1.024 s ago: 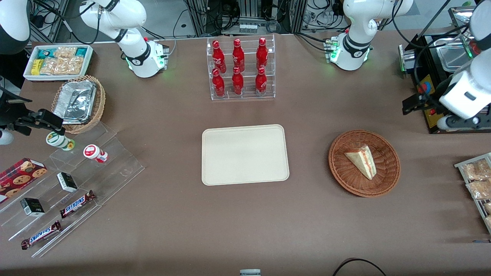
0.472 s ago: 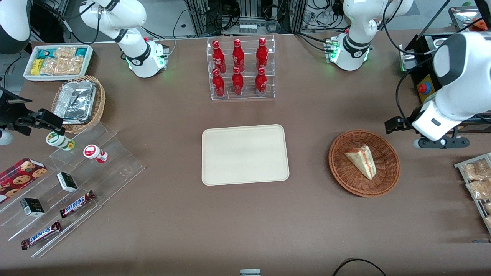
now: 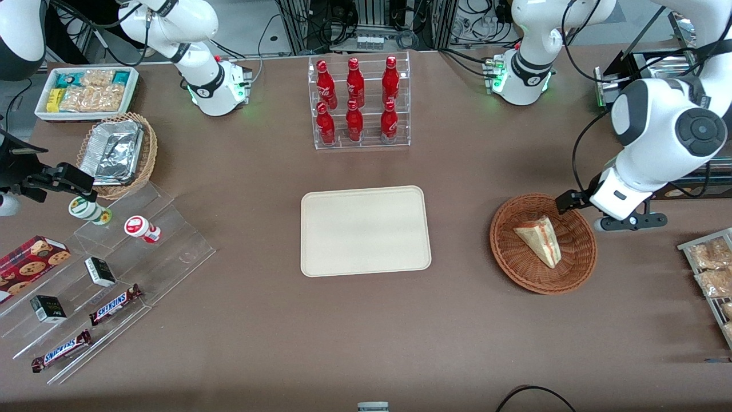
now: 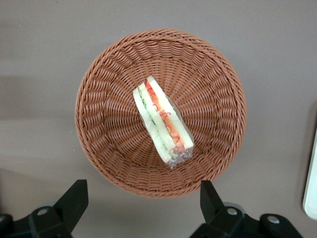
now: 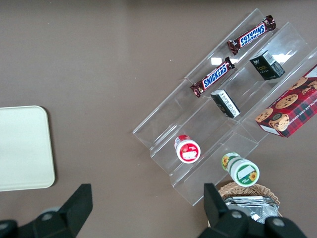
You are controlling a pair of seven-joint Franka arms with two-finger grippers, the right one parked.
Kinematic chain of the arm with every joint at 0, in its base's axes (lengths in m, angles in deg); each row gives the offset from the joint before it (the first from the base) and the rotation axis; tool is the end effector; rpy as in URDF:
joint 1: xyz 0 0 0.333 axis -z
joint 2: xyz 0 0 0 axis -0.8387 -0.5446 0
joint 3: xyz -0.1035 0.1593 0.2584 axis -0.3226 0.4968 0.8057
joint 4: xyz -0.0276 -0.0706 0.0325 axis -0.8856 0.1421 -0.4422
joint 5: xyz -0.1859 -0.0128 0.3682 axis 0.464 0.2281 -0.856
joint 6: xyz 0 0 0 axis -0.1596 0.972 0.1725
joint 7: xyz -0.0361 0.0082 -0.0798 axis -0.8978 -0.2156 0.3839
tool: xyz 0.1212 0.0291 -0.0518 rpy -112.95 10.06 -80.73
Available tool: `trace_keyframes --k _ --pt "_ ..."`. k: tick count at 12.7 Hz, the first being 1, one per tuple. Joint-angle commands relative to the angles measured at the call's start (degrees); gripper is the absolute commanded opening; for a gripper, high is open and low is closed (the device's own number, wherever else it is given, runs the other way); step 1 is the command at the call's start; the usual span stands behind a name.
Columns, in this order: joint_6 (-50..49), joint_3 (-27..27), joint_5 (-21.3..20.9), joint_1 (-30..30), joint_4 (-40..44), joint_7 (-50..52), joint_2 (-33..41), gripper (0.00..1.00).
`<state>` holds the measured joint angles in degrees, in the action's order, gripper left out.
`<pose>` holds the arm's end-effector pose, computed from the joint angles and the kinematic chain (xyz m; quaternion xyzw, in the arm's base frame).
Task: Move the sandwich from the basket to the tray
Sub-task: 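Lower the left gripper and grasp the wrapped sandwich upright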
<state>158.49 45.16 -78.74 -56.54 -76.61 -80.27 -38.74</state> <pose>0.5649 -0.0348 0.3654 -0.9987 -0.0502 0.0117 0.0036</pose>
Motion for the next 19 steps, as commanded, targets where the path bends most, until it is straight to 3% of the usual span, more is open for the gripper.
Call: trace_keyframes --k 1,8,19 --pt "5.28 -0.21 0.03 1.37 -2.98 7.34 -0.21 1.0" --pt "12.76 -0.21 0.29 2.79 -4.05 29.67 -5.22 1.0" --pt "15.14 0.05 0.2 3.58 -4.13 31.98 -11.37 1.0"
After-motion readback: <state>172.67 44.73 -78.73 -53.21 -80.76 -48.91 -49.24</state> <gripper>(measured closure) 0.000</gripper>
